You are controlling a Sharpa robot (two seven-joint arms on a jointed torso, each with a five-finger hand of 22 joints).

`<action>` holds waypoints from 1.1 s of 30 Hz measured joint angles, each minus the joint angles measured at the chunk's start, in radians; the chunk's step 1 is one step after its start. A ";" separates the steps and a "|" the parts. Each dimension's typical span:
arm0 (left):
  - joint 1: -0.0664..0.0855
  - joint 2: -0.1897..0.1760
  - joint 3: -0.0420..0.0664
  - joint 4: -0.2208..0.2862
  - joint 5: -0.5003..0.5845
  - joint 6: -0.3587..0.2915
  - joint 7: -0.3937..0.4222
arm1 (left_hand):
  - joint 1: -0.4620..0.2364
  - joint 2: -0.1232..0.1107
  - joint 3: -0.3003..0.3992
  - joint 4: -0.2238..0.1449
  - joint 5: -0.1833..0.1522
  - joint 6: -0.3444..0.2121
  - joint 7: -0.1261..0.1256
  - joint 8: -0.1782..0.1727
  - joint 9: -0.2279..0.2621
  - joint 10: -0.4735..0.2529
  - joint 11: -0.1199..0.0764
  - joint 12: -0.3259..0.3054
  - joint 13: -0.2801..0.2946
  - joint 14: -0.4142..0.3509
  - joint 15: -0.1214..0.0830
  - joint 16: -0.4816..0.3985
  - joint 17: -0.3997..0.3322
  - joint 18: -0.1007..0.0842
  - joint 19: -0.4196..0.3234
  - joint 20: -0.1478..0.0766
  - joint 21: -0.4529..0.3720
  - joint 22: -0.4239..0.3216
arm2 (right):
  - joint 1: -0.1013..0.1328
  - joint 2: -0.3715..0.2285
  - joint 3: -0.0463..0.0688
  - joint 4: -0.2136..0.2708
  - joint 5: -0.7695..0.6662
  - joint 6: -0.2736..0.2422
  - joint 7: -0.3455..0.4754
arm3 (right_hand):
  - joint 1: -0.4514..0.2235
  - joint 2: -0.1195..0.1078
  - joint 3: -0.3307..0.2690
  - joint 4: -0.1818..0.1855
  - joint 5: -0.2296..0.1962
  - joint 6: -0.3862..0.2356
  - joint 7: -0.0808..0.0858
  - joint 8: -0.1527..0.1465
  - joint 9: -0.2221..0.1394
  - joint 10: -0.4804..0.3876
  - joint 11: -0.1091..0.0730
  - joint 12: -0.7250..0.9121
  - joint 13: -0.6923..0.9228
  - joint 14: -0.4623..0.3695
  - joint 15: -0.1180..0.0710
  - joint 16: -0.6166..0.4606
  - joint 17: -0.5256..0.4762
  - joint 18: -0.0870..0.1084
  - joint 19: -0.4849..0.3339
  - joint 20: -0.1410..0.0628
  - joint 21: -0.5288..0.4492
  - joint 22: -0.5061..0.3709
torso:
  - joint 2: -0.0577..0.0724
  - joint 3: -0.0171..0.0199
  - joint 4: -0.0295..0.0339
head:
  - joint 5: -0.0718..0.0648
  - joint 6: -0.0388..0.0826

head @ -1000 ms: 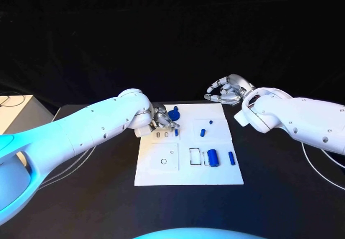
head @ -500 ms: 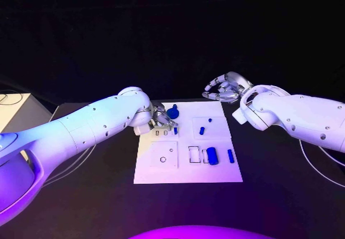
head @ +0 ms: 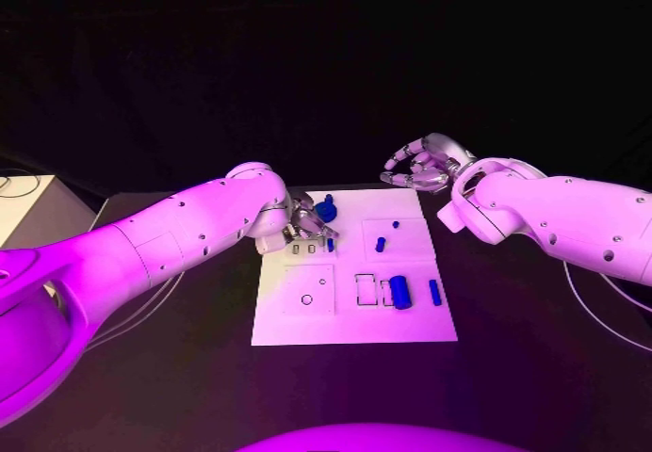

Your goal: Assemble the parts on the task board

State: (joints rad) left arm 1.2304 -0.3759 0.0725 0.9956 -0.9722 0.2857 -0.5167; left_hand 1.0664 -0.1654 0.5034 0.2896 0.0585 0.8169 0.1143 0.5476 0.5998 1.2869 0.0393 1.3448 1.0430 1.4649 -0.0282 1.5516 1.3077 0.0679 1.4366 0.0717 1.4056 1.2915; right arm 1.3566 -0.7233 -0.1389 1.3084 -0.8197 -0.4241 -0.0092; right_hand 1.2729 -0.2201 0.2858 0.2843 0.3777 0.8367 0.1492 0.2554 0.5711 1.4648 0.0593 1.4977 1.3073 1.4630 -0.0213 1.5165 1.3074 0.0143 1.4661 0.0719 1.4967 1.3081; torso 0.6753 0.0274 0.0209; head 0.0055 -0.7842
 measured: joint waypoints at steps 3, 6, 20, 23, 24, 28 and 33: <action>0.000 0.002 0.000 -0.002 0.000 0.001 0.000 | 0.000 0.000 0.000 0.000 0.000 0.000 0.000 0.000 0.000 0.000 0.000 0.000 0.000 0.000 0.000 0.000 0.000 0.000 0.000 0.000 0.000 0.000 | 0.000 0.000 0.000 0.001 0.000 0.000 0.000 | 0.000 0.000 0.000 0.000 0.000 -0.002 0.002 0.000 0.000 0.000 0.000 0.000 0.000 0.000 0.000 0.000 0.000 0.000 0.000 0.000 0.000 0.000 | 0.000 0.0000 0.0001 | 0.000 -0.001; -0.001 0.006 0.000 -0.002 0.001 0.003 0.000 | 0.000 0.000 0.000 0.000 0.000 0.004 -0.004 0.000 0.001 0.000 0.000 0.000 0.000 0.000 0.000 0.000 0.000 0.000 0.000 0.000 0.000 0.000 | 0.000 0.001 0.000 0.002 0.000 0.001 0.000 | 0.000 0.000 0.000 0.000 0.000 -0.002 0.002 0.000 0.000 0.000 0.000 0.000 0.000 0.000 0.000 0.000 0.000 0.000 0.000 0.000 0.000 0.000 | 0.001 -0.0006 -0.0002 | 0.000 -0.002; -0.003 0.014 -0.006 -0.018 0.002 0.017 0.000 | 0.000 0.000 0.000 0.000 0.000 0.004 -0.004 0.000 0.004 0.000 0.000 0.000 0.000 0.000 0.000 0.000 0.000 0.000 0.000 0.000 0.000 0.000 | 0.000 0.002 0.001 0.005 -0.001 0.002 -0.002 | 0.000 0.000 0.000 0.000 0.000 -0.002 0.002 0.000 0.000 0.000 0.000 0.000 0.000 0.000 0.000 0.000 0.000 0.000 0.000 0.000 0.000 0.000 | 0.002 -0.0008 0.0002 | -0.002 -0.009; -0.004 0.015 -0.008 -0.019 0.003 0.020 -0.001 | 0.000 0.000 0.000 0.000 0.000 0.006 -0.007 0.000 0.005 0.000 0.000 0.000 0.000 0.000 0.000 0.000 0.000 0.000 0.000 0.000 0.000 0.000 | 0.000 0.002 0.001 0.006 -0.001 0.002 -0.002 | 0.000 0.000 0.000 0.000 0.000 -0.002 0.002 0.000 0.000 0.000 0.000 0.000 0.000 0.000 0.000 0.000 0.000 0.000 0.000 0.000 0.000 0.000 | 0.002 -0.0008 0.0004 | -0.003 -0.010; -0.005 0.015 -0.009 -0.019 0.003 0.021 -0.001 | 0.000 0.000 0.000 0.000 0.000 0.009 -0.005 0.000 0.006 0.000 0.000 0.000 0.000 0.000 0.000 0.002 0.000 0.000 0.000 0.000 0.000 0.000 | 0.000 0.002 0.001 0.006 -0.002 0.002 -0.002 | 0.000 0.000 0.000 0.000 0.000 -0.002 0.002 0.000 0.000 0.000 0.000 0.000 0.000 0.000 0.000 0.000 0.000 0.000 0.000 0.000 0.000 0.000 | 0.002 -0.0008 0.0003 | -0.003 -0.010; -0.005 0.016 -0.013 -0.021 0.004 0.025 -0.001 | 0.004 0.004 0.000 0.000 0.000 0.012 -0.004 0.003 0.010 0.004 -0.004 0.000 0.001 0.000 0.000 0.004 0.000 0.000 0.000 0.000 0.000 0.002 | 0.000 0.002 0.001 0.007 -0.002 0.002 -0.003 | 0.000 0.000 0.000 0.000 0.000 -0.002 0.002 0.004 0.000 0.000 0.000 0.000 0.001 0.000 0.000 0.000 0.000 0.000 0.000 0.000 0.000 0.000 | 0.002 -0.0009 0.0002 | -0.003 -0.012; -0.006 0.016 -0.016 -0.025 0.005 0.026 -0.001 | 0.008 0.008 0.000 0.000 0.000 0.014 -0.007 0.004 0.013 0.004 -0.004 0.000 0.001 0.000 0.000 0.004 0.000 0.000 0.000 0.000 -0.001 0.002 | 0.000 0.002 0.002 0.008 -0.002 0.002 -0.003 | 0.000 0.000 0.000 0.000 0.000 -0.002 0.002 0.004 0.000 0.000 0.000 0.000 0.001 0.000 0.000 0.000 0.000 0.000 0.000 0.000 0.000 0.000 | 0.002 -0.0007 0.0002 | -0.004 -0.014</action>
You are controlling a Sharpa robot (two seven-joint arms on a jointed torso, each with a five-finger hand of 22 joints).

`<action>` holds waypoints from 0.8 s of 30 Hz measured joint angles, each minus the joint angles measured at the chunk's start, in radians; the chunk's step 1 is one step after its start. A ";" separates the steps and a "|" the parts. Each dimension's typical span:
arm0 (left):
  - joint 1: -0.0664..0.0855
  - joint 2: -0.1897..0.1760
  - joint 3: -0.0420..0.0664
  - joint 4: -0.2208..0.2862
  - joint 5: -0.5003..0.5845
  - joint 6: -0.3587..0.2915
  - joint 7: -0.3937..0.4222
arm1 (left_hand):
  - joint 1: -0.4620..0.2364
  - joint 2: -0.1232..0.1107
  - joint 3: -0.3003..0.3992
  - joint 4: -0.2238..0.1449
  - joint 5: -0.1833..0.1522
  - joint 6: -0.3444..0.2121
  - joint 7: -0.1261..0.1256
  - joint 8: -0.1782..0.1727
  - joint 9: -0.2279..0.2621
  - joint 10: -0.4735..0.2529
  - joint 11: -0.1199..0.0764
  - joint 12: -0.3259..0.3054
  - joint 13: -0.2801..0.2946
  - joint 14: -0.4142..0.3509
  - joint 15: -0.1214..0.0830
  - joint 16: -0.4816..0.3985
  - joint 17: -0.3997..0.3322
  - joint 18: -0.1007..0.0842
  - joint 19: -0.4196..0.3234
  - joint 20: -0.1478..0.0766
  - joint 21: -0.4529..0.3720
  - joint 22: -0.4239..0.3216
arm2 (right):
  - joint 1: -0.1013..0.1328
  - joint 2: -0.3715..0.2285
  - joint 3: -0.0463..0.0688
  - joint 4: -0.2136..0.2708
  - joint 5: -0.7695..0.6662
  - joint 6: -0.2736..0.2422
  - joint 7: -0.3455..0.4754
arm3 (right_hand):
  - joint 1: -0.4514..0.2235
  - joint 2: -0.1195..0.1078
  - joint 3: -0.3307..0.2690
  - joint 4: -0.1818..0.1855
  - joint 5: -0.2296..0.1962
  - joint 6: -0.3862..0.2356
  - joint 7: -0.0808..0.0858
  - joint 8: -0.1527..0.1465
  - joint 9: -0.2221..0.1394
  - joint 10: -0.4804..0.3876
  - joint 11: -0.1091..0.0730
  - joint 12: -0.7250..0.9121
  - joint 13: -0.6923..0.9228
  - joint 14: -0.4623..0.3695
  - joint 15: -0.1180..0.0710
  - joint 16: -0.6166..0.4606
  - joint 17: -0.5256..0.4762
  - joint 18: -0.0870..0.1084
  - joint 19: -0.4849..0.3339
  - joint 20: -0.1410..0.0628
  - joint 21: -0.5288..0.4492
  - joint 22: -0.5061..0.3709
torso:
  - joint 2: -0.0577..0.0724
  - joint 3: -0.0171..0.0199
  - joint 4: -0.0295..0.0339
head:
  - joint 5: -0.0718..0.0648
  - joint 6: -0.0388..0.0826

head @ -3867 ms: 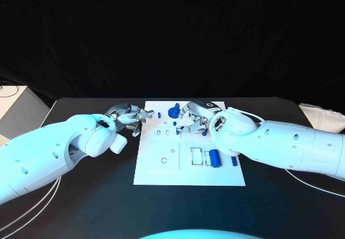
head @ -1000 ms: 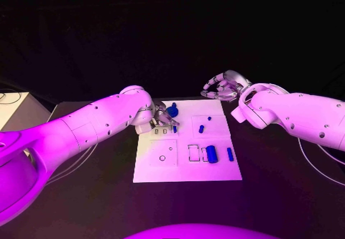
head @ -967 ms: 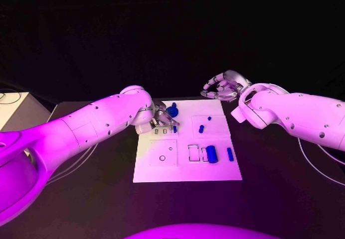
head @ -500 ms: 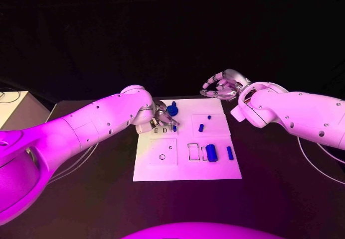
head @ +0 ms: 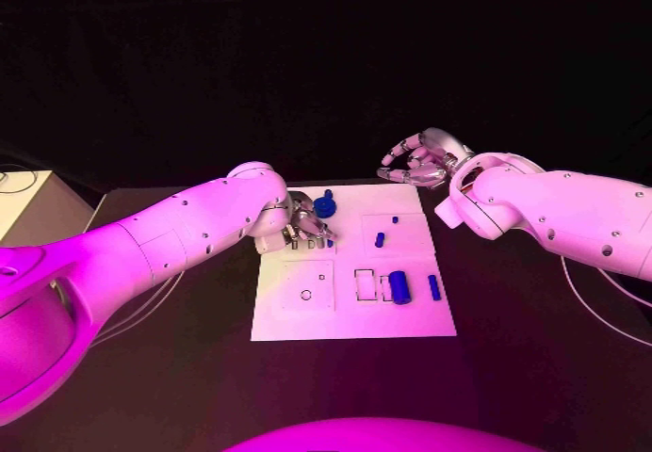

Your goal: Assemble the parts on the task board

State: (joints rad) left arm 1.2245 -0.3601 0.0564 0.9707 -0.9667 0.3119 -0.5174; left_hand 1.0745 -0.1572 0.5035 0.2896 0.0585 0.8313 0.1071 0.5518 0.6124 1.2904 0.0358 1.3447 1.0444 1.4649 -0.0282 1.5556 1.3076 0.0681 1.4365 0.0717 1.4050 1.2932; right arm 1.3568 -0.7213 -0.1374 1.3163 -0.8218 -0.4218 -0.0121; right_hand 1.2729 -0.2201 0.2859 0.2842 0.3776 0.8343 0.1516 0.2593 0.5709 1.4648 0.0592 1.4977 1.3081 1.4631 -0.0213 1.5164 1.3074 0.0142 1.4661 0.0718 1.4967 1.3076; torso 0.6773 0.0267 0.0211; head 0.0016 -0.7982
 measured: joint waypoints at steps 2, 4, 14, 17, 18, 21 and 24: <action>0.000 0.000 -0.001 0.000 0.001 0.000 0.000 | 0.000 0.000 0.000 0.000 0.000 0.000 0.000 0.000 0.000 0.000 0.000 0.000 0.000 0.000 0.000 0.000 0.000 0.000 0.000 0.000 0.000 0.000 | 0.000 0.000 0.000 0.000 0.000 0.000 0.000 | 0.000 0.000 0.000 0.000 0.000 0.000 0.000 0.000 0.000 0.000 0.000 0.000 0.000 0.000 0.000 0.000 0.000 0.000 0.000 0.000 0.000 0.000 | 0.000 0.0007 0.0000 | 0.000 0.000; 0.000 0.000 -0.001 -0.001 0.002 0.000 0.000 | 0.000 0.000 0.000 0.000 0.000 0.000 0.000 0.000 0.000 0.000 0.000 0.000 0.000 0.000 0.000 0.000 0.000 0.000 0.000 0.000 0.000 0.000 | 0.000 0.000 0.000 0.000 0.000 0.000 0.000 | 0.000 0.000 0.000 0.000 0.000 0.000 0.000 0.000 0.000 0.000 0.000 0.000 0.000 0.000 0.000 0.000 0.000 0.000 0.000 0.000 0.000 0.000 | 0.000 0.0007 0.0000 | 0.000 -0.001; 0.000 -0.002 -0.002 -0.001 0.013 -0.002 0.003 | 0.038 0.035 0.038 -0.029 0.000 0.000 0.000 0.000 0.017 -0.004 -0.004 0.000 -0.002 0.002 -0.006 0.000 0.000 0.000 0.000 0.000 0.000 -0.001 | 0.000 0.001 0.000 0.000 -0.001 0.002 -0.001 | 0.000 0.000 0.000 0.000 0.000 0.000 0.000 0.000 0.000 0.000 0.000 0.000 0.000 0.000 0.000 0.000 0.000 0.000 0.000 0.000 0.000 0.000 | 0.000 0.0010 0.0010 | 0.003 -0.005; 0.001 -0.003 -0.001 -0.001 0.022 -0.004 0.006 | 0.072 0.042 0.074 -0.057 0.000 0.000 0.000 0.001 0.030 -0.011 -0.011 -0.013 -0.012 0.000 -0.007 0.000 0.000 0.000 0.000 0.000 0.000 -0.002 | 0.000 0.001 0.000 -0.001 -0.002 0.003 -0.002 | 0.000 0.000 0.000 0.000 0.000 0.000 0.000 0.000 0.000 0.000 0.000 0.000 0.000 0.000 0.000 0.000 0.000 0.000 0.000 0.000 0.000 0.000 | 0.000 0.0010 0.0012 | 0.003 -0.005; 0.001 -0.003 -0.001 -0.001 0.027 -0.005 0.007 | 0.077 0.047 0.089 -0.064 0.000 -0.002 -0.002 0.003 0.032 -0.013 -0.013 -0.015 -0.015 0.000 -0.007 0.000 0.000 0.000 -0.001 -0.001 0.000 -0.003 | 0.000 0.001 0.000 -0.001 -0.002 0.003 -0.002 | 0.000 0.000 0.000 0.000 0.000 0.000 0.000 0.000 0.000 0.000 0.000 0.000 0.000 0.000 0.000 0.000 0.000 0.000 0.000 0.000 0.000 0.000 | 0.000 0.0009 0.0012 | 0.003 -0.005; 0.001 -0.005 -0.001 -0.001 0.041 -0.008 0.011 | 0.093 0.043 0.119 -0.090 -0.001 -0.007 -0.004 0.003 0.040 -0.015 -0.015 -0.023 -0.026 0.000 -0.007 0.000 0.000 0.000 -0.004 -0.004 0.000 -0.006 | 0.000 0.001 0.000 -0.002 -0.003 0.004 -0.003 | 0.000 0.000 0.000 0.000 0.000 0.000 0.000 0.000 0.001 0.000 0.000 0.000 0.000 0.000 0.000 0.000 0.000 0.000 0.000 0.000 0.000 0.000 | 0.000 0.0008 0.0014 | 0.003 -0.005; 0.001 -0.006 -0.001 -0.001 0.055 -0.011 0.014 | 0.105 0.038 0.150 -0.112 -0.002 -0.007 -0.004 0.001 0.046 -0.016 -0.016 -0.032 -0.033 0.000 -0.007 0.000 0.000 0.000 -0.004 -0.004 0.000 -0.009 | 0.000 0.002 0.000 -0.003 -0.003 0.006 -0.003 | 0.000 0.000 0.000 0.000 0.000 0.000 0.000 0.000 0.001 0.000 0.000 0.000 0.000 0.000 0.000 0.000 0.000 0.000 0.000 0.000 0.000 0.000 | 0.000 0.0007 0.0016 | 0.003 -0.005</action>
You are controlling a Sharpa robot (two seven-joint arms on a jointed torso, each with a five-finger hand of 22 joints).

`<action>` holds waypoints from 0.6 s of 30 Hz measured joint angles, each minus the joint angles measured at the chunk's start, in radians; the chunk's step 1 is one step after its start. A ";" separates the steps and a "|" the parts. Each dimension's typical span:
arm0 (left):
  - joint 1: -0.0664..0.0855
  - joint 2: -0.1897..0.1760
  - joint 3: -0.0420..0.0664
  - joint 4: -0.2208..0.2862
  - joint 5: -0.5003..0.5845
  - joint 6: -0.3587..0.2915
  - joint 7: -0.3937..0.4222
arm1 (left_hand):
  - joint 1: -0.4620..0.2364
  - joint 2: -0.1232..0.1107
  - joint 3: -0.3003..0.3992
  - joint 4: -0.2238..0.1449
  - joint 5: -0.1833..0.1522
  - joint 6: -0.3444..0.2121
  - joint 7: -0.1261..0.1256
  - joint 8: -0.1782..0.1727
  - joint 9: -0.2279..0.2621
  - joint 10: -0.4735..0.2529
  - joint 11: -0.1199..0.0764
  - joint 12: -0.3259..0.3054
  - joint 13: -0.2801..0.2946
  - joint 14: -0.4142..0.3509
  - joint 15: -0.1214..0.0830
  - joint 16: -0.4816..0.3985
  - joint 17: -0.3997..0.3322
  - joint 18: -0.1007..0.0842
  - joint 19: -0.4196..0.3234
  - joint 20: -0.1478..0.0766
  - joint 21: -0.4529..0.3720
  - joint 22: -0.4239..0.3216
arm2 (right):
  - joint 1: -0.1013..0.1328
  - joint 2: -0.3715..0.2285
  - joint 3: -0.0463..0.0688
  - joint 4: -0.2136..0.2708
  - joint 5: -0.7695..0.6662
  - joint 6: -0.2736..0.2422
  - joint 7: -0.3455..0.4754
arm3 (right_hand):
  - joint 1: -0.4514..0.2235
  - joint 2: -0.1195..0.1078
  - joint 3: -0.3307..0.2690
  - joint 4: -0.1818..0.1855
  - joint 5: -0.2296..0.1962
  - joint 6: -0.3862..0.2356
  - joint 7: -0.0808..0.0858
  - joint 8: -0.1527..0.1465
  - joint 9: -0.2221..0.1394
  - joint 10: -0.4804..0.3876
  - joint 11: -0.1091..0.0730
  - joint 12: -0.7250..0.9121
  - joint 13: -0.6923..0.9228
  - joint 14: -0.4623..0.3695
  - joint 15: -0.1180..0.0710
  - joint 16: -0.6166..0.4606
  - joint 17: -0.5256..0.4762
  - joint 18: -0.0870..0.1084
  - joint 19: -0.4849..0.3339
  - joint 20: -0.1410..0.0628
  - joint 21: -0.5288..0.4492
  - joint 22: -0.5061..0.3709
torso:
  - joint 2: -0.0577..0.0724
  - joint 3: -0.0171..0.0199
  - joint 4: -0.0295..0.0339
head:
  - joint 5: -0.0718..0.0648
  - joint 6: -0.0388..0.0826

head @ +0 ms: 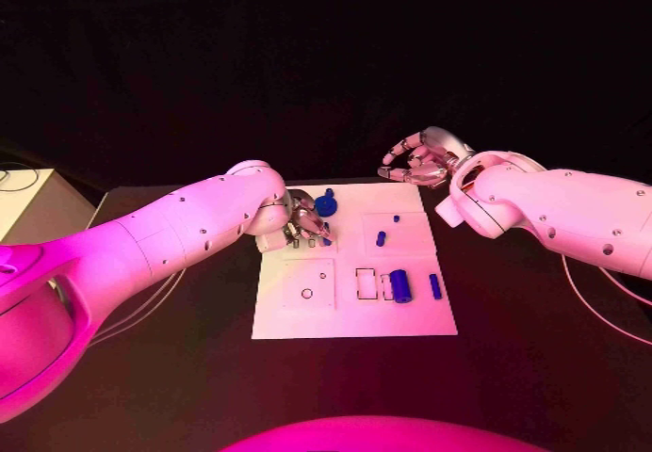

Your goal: Assemble the parts on the task board

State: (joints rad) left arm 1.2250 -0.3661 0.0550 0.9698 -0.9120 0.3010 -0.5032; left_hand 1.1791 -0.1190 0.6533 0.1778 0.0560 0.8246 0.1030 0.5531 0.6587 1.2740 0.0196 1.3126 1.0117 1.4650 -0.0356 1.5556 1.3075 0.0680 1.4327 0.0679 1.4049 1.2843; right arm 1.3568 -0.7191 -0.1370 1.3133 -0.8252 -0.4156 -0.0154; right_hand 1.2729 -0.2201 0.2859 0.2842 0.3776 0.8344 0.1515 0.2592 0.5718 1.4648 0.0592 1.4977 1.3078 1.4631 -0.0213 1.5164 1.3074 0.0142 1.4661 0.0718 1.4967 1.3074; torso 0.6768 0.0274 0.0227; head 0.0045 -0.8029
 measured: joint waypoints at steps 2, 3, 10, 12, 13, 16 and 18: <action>0.000 0.000 0.000 0.000 0.011 -0.002 0.002 | 0.003 0.003 0.011 -0.010 0.003 0.000 0.000 0.000 0.005 0.000 0.000 0.000 -0.003 0.000 0.000 0.000 0.000 0.000 0.000 0.000 0.000 -0.001 | 0.000 0.001 0.000 -0.001 -0.001 0.002 0.000 | 0.000 0.000 0.000 0.000 0.000 0.000 0.000 0.000 0.000 0.000 0.000 0.000 0.000 0.000 0.000 0.000 0.000 0.000 0.000 0.000 0.000 0.000 | 0.000 0.0000 0.0000 | 0.000 0.001; 0.000 0.000 0.000 0.000 0.015 -0.003 0.003 | 0.004 0.004 0.014 -0.013 0.005 0.000 0.000 0.000 0.005 -0.002 0.002 -0.001 -0.004 0.000 0.000 0.000 0.000 0.000 0.000 0.000 0.000 -0.001 | 0.000 0.001 0.000 -0.001 -0.001 0.002 -0.001 | 0.000 0.000 0.000 0.000 0.000 0.000 0.000 0.000 0.000 0.000 0.000 0.000 0.000 0.000 0.000 0.000 0.000 0.000 0.000 0.000 0.000 0.000 | 0.000 0.0000 0.0000 | 0.000 0.001; -0.001 -0.002 -0.001 -0.001 0.040 -0.005 0.008 | 0.021 0.002 0.056 -0.047 0.019 -0.004 -0.003 0.002 0.006 -0.009 0.002 -0.011 -0.006 0.000 0.000 0.000 0.000 0.000 0.000 0.000 0.000 -0.002 | 0.000 0.002 0.000 -0.004 -0.003 0.008 -0.002 | 0.000 0.000 0.000 0.000 0.000 0.000 0.000 0.000 0.000 0.000 0.000 0.000 0.000 0.000 0.000 0.000 0.000 0.000 0.000 0.000 0.000 0.001 | 0.000 0.0002 -0.0005 | 0.002 0.001; -0.001 -0.003 -0.001 -0.001 0.045 -0.005 0.009 | 0.023 0.003 0.056 -0.047 0.058 -0.006 -0.001 0.002 0.006 -0.009 0.002 -0.011 -0.003 0.000 0.000 0.000 0.000 0.000 0.000 0.000 0.000 -0.002 | 0.000 0.002 0.000 -0.005 -0.004 0.010 -0.003 | 0.000 0.000 0.000 0.000 0.000 0.000 0.000 0.000 0.000 0.000 0.000 0.000 0.000 0.000 0.000 0.000 0.000 0.000 0.000 0.000 0.000 0.001 | 0.000 0.0004 -0.0006 | 0.002 0.001; -0.001 -0.004 -0.001 -0.001 0.047 -0.006 0.009 | 0.023 0.003 0.056 -0.047 0.081 -0.006 -0.001 0.002 0.006 -0.009 0.002 -0.012 -0.001 0.001 -0.001 0.000 0.000 0.000 0.000 0.000 0.000 -0.002 | 0.000 0.002 0.000 -0.005 -0.004 0.011 -0.003 | 0.000 0.000 0.000 0.000 0.000 0.000 0.000 0.000 0.000 0.000 0.000 0.000 0.000 0.000 0.000 0.000 0.000 0.000 0.000 0.000 0.000 0.001 | 0.000 0.0005 -0.0006 | 0.002 0.001; -0.001 -0.006 -0.001 0.000 0.056 -0.008 0.010 | 0.018 0.008 0.059 -0.044 0.126 -0.006 -0.001 0.002 0.006 0.001 -0.008 -0.012 0.009 -0.001 -0.009 0.000 0.000 0.000 -0.003 -0.004 0.000 -0.001 | 0.000 0.003 0.000 -0.007 -0.004 0.014 -0.004 | 0.000 0.000 0.000 0.000 0.000 0.000 0.000 0.000 0.000 0.000 0.000 0.000 0.000 0.000 0.000 0.000 0.000 0.000 0.000 0.000 0.000 0.001 | 0.000 0.0006 -0.0005 | 0.003 0.000; -0.001 -0.008 -0.001 0.001 0.061 -0.009 0.011 | 0.000 0.011 0.067 -0.036 0.172 -0.006 -0.001 0.002 0.006 0.008 -0.015 -0.012 0.016 0.002 -0.013 0.000 0.000 0.000 0.001 -0.008 0.000 0.003 | -0.001 0.004 0.000 -0.008 -0.005 0.016 -0.005 | 0.000 0.000 0.000 0.000 0.000 0.000 0.000 0.004 0.000 0.000 0.000 0.000 0.000 0.000 0.000 0.000 0.000 0.000 0.000 0.000 0.000 0.001 | 0.000 0.0009 -0.0005 | 0.004 0.001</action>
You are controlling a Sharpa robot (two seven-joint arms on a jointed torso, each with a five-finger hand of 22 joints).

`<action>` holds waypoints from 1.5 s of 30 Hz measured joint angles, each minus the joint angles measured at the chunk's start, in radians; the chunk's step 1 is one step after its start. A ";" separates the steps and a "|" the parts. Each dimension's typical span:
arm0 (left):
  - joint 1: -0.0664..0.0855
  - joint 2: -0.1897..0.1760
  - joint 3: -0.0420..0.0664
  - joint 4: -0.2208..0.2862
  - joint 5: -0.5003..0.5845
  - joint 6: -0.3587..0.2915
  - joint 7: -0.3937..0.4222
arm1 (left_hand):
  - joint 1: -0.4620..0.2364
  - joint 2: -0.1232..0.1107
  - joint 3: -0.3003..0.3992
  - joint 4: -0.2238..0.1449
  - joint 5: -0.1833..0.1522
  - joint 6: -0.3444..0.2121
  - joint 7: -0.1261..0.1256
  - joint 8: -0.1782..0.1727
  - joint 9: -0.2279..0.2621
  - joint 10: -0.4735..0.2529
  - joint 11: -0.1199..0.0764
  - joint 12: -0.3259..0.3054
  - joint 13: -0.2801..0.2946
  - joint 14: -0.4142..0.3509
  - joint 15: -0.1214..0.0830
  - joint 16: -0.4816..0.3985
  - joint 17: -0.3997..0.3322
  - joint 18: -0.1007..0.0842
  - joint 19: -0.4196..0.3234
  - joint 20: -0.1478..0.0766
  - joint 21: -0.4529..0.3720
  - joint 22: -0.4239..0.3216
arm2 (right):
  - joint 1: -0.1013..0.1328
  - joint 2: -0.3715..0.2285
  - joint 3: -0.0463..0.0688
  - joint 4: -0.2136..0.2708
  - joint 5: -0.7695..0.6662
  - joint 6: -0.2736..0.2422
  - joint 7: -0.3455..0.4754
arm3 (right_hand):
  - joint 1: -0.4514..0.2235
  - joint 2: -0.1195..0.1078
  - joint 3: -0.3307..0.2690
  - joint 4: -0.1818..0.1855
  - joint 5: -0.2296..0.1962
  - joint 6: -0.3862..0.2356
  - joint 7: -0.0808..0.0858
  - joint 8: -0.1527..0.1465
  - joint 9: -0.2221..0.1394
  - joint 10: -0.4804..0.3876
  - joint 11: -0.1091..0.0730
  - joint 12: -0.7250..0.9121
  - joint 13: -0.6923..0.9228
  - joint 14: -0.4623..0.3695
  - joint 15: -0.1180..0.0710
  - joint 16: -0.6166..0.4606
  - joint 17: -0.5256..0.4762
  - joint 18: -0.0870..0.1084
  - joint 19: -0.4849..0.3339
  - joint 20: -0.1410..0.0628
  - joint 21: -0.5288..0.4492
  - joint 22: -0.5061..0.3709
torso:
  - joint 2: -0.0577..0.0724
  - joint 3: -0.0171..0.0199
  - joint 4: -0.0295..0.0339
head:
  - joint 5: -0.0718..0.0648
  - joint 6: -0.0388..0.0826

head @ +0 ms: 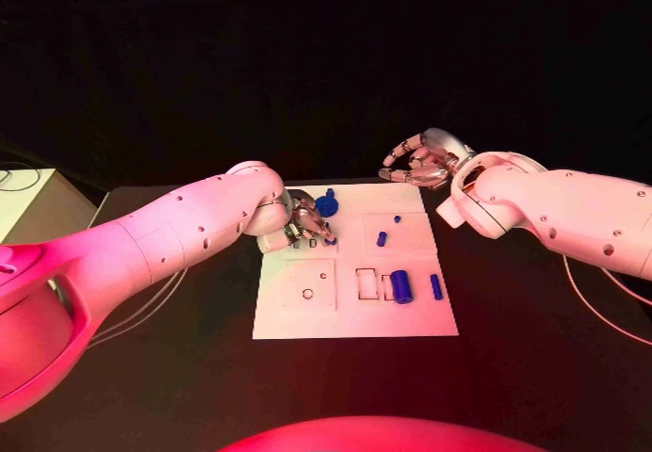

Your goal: Assemble the parts on the task board

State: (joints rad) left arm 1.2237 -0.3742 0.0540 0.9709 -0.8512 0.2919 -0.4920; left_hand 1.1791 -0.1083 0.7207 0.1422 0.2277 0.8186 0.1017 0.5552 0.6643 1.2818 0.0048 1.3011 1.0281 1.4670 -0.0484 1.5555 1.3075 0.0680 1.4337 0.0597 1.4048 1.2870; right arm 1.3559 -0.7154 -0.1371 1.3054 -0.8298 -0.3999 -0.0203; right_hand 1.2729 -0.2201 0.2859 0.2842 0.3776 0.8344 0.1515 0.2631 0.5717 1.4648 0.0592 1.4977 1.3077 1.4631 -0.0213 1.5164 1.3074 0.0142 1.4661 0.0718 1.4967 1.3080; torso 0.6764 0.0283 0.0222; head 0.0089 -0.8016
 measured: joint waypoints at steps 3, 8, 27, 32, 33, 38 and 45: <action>0.000 -0.005 0.000 0.005 0.009 -0.003 0.001 | -0.024 -0.007 0.009 0.009 0.048 -0.004 -0.004 0.000 0.000 0.010 -0.004 0.000 0.008 -0.002 -0.006 0.000 0.000 0.000 0.001 -0.001 0.000 0.002 | -0.001 0.000 0.000 -0.001 0.000 0.003 -0.001 | 0.000 0.000 0.000 0.000 0.000 0.000 0.000 0.000 0.000 0.000 0.000 0.000 0.000 0.000 0.000 0.000 0.000 0.000 0.000 0.000 0.000 0.000 | 0.000 0.0003 0.0000 | 0.000 0.001; 0.000 -0.022 0.001 0.023 0.027 -0.012 0.002 | -0.050 -0.010 0.014 0.014 0.095 -0.007 -0.008 0.045 0.000 0.016 -0.009 0.000 0.011 -0.001 -0.008 0.000 0.000 0.000 0.003 -0.010 0.000 0.006 | -0.002 -0.001 0.000 -0.002 -0.001 0.007 -0.003 | 0.000 0.000 0.000 0.000 0.000 0.000 0.000 0.000 0.000 0.000 0.000 0.000 0.000 0.000 0.000 0.000 0.000 0.000 0.000 0.000 0.000 0.000 | 0.000 0.0005 0.0002 | 0.000 0.001; 0.001 -0.117 0.001 0.127 0.001 -0.064 -0.007 | -0.137 -0.021 0.018 0.018 0.241 -0.006 -0.009 0.142 0.081 0.064 -0.035 0.018 0.072 0.000 -0.029 0.004 0.000 0.000 0.015 -0.027 0.011 0.021 | -0.002 -0.007 0.000 -0.009 -0.003 0.017 -0.008 | 0.000 0.000 0.000 0.000 0.004 -0.004 -0.004 0.000 0.000 0.000 0.000 0.000 0.000 0.000 0.000 0.000 0.000 0.000 0.000 0.000 0.000 0.000 | -0.007 0.0012 0.0098 | 0.001 -0.005; 0.001 -0.120 0.001 0.137 -0.057 -0.075 -0.011 | -0.154 -0.019 0.018 0.018 0.245 -0.001 -0.005 0.199 0.081 0.082 -0.039 0.031 0.096 -0.004 -0.032 0.009 0.000 0.000 0.017 -0.031 0.011 0.021 | -0.003 -0.007 0.000 -0.010 -0.004 0.019 -0.010 | 0.000 0.000 0.000 0.000 0.004 -0.004 -0.004 0.000 0.000 0.000 0.000 0.000 0.000 0.000 0.000 0.000 0.000 0.000 0.000 0.000 0.000 0.000 | -0.007 0.0010 0.0112 | 0.002 -0.007; 0.001 -0.121 0.001 0.137 -0.066 -0.076 -0.012 | -0.157 -0.020 0.018 0.018 0.245 -0.001 -0.005 0.211 0.081 0.082 -0.039 0.031 0.099 -0.004 -0.032 0.009 0.000 0.000 0.017 -0.031 0.011 0.021 | -0.003 -0.007 0.000 -0.011 -0.004 0.020 -0.010 | 0.000 0.000 0.000 0.000 0.004 -0.004 -0.004 0.000 0.000 0.000 0.000 0.000 0.000 0.000 0.000 0.000 0.000 0.000 0.000 0.000 0.000 0.000 | -0.007 0.0009 0.0113 | 0.002 -0.007; 0.001 -0.119 0.000 0.137 -0.112 -0.081 -0.015 | -0.157 -0.020 0.018 0.018 0.245 0.004 -0.010 0.227 0.082 0.091 -0.041 0.038 0.107 0.000 -0.035 0.009 0.000 0.000 0.017 -0.031 0.015 0.021 | -0.003 -0.007 0.000 -0.011 -0.004 0.021 -0.011 | 0.000 0.000 0.000 0.000 0.010 -0.004 -0.004 0.000 0.000 0.000 0.000 0.000 0.000 0.000 0.000 0.000 0.000 0.000 0.000 0.000 0.000 0.000 | -0.007 0.0010 0.0115 | 0.003 -0.008; 0.001 -0.098 -0.021 0.132 -0.163 -0.088 -0.017 | -0.157 -0.020 0.018 0.018 0.245 0.007 -0.013 0.227 0.205 0.093 -0.042 0.038 0.110 0.000 -0.035 0.009 0.000 0.000 0.017 -0.031 0.015 0.021 | -0.003 -0.005 -0.001 -0.012 -0.005 0.021 -0.011 | 0.000 0.000 0.000 0.000 0.010 -0.004 -0.004 0.004 0.000 0.000 0.000 0.000 0.000 0.000 0.000 0.000 0.000 0.000 0.000 0.000 0.000 -0.001 | -0.006 0.0015 0.0111 | 0.006 -0.009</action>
State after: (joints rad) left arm 1.2246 -0.4727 0.0327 1.1024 -1.0142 0.2039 -0.5090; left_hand 1.0219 -0.1280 0.7384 0.1598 0.4725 0.8256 0.0888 0.7818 0.8696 1.3751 -0.0375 1.3390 1.1377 1.4670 -0.0839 1.5643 1.3075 0.0681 1.4507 0.0285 1.4201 1.3080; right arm 1.3527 -0.7200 -0.1376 1.2938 -0.8345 -0.3785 -0.0315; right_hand 1.2729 -0.2201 0.2859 0.2842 0.3873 0.8309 0.1478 0.2670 0.5713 1.4648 0.0592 1.4977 1.3074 1.4631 -0.0213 1.5164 1.3074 0.0142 1.4661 0.0718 1.4967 1.3074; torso 0.6701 0.0298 0.0334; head 0.0151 -0.8109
